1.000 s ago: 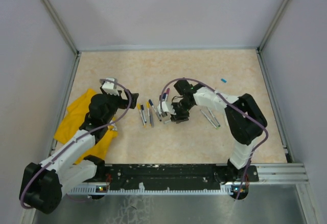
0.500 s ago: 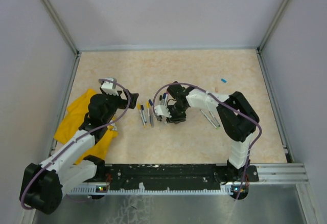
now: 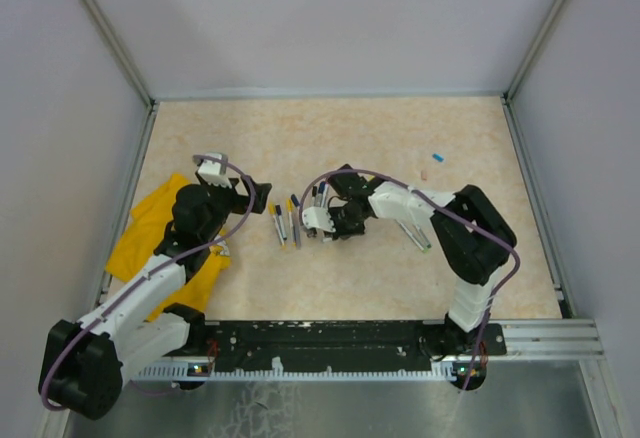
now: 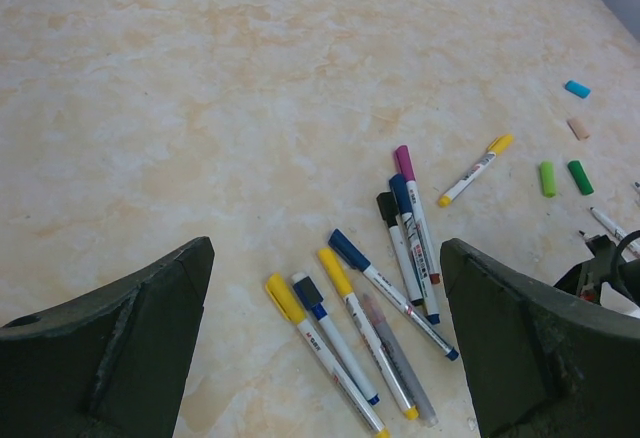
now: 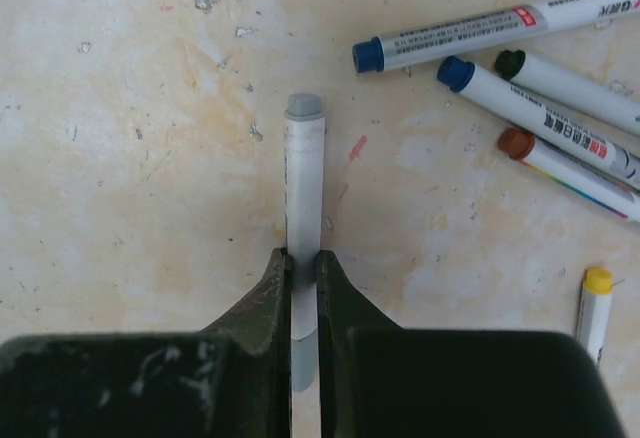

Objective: Open the pen caps
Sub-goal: Pick up the pen from the center of the board.

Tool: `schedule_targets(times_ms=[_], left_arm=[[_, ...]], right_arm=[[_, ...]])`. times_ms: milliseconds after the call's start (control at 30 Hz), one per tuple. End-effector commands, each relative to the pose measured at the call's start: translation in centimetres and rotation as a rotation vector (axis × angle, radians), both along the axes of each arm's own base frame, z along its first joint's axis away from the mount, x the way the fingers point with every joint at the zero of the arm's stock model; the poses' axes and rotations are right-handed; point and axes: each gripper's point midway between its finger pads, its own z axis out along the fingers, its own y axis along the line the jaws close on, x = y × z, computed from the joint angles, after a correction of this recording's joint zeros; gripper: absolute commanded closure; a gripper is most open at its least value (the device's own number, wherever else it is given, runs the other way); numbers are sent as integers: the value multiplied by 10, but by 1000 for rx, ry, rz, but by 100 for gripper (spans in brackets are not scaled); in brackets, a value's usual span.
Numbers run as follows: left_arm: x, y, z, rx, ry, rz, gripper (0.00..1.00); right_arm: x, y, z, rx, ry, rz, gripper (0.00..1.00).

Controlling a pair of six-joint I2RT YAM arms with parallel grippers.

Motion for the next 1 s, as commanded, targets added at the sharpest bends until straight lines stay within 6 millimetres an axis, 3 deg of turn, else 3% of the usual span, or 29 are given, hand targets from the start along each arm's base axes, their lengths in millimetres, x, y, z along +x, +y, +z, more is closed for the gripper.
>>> schedule_targets(times_ms=[0,133,200,367,467,667,833,967], left_arm=[[-1,-2,11,-21,-47,-20,0],[-5,-5,16,-20,-74,-51,0],[-8,-8,19,-21,-91,-70,0],[-20,-20,29,-57,-128,-157,1],[-39,-45,42,-121,-177,-324,3],[-81,-89,45,-276,-144,-586,7],[-117,-130,45,-321,-156,-697,7],[-136,-148,44,-412,-145,-731,7]], right_arm=[[1,-12,-2,-14,-62,-116,100],[0,-11,19,76,-72,-212,100],[-1,-7,49,180,-81,-239,100],[-7,-13,95,403,-14,-325,100],[-12,-18,123,541,32,-368,100],[-19,-31,189,850,204,-457,100],[-40,-41,213,996,393,-515,100],[-42,-51,230,1127,447,-522,100]])
